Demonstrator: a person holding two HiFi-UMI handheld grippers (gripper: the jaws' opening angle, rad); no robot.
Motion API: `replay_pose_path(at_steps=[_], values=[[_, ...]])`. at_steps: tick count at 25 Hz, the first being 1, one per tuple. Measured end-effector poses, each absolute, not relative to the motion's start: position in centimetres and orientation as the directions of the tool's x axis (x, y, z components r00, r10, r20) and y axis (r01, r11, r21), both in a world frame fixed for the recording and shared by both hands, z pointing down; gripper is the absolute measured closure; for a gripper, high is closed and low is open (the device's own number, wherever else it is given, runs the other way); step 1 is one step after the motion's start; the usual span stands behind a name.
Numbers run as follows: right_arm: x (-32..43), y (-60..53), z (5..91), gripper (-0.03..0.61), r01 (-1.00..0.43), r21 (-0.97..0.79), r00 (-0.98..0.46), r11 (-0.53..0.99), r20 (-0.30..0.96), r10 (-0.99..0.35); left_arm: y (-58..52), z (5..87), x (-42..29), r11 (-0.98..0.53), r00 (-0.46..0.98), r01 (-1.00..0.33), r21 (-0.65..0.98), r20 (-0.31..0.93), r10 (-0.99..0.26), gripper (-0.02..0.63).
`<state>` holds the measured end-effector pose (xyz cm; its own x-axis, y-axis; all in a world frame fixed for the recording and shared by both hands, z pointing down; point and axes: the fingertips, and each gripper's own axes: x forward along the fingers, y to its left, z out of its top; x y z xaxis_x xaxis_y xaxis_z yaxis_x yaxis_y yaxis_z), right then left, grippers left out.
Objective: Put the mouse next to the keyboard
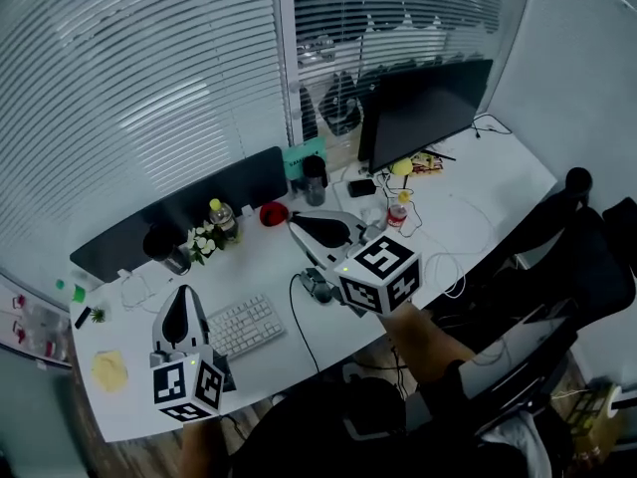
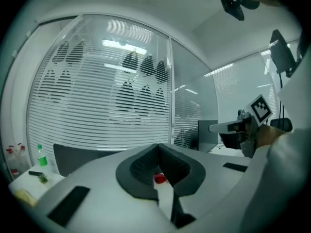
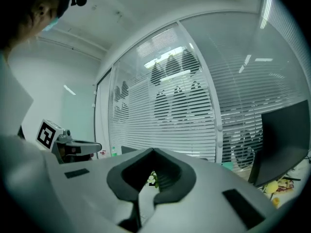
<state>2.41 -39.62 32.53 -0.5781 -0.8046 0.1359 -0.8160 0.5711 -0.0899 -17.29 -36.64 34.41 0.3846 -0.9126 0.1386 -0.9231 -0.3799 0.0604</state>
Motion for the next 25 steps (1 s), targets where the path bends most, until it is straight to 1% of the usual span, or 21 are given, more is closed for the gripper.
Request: replay_pose_path(at_steps=[5,9,16,20,23,25], values=[[2.5,-39.3,32.5,0.578,-0.834,-0.052,-0.551,0.550,0.143,-0.822,-36.0,33.6,-17.0,-0.380,0.384,-0.923,0.056,0.114,-0.916,0.584],[2.2,-39.1,32.3,0.580,-0.834,-0.038,-0.549,0.550,0.146,-0.823,-36.2,33.7,-17.5,-0.374,0.375,-0.927,0.035,0.124,-0.919,0.584],[2.5,-38.9,32.0,0.580,-0.838,-0.048,-0.545,0.544,0.139,-0.827,-36.6,32.6,-18.5,-0.350,0.349,-0.937,0.014,0.102,-0.931,0.584],[2.5,-39.1,32.3,0.580,-0.837,-0.077,-0.547,0.542,0.141,-0.825,-37.2,30.7,-17.8,-0.364,0.361,-0.931,-0.024,0.076,-0.929,0.584],[2.3,-39.1,32.5,0.578,-0.836,-0.070,-0.548,0.544,0.147,-0.823,-37.2,30.6,-17.4,-0.369,0.368,-0.929,-0.007,0.078,-0.927,0.584],[2.2,-39.3,32.4,0.578,-0.837,-0.073,-0.547,0.542,0.147,-0.824,-37.2,31.1,-17.4,-0.375,0.377,-0.926,0.036,0.101,-0.921,0.584]])
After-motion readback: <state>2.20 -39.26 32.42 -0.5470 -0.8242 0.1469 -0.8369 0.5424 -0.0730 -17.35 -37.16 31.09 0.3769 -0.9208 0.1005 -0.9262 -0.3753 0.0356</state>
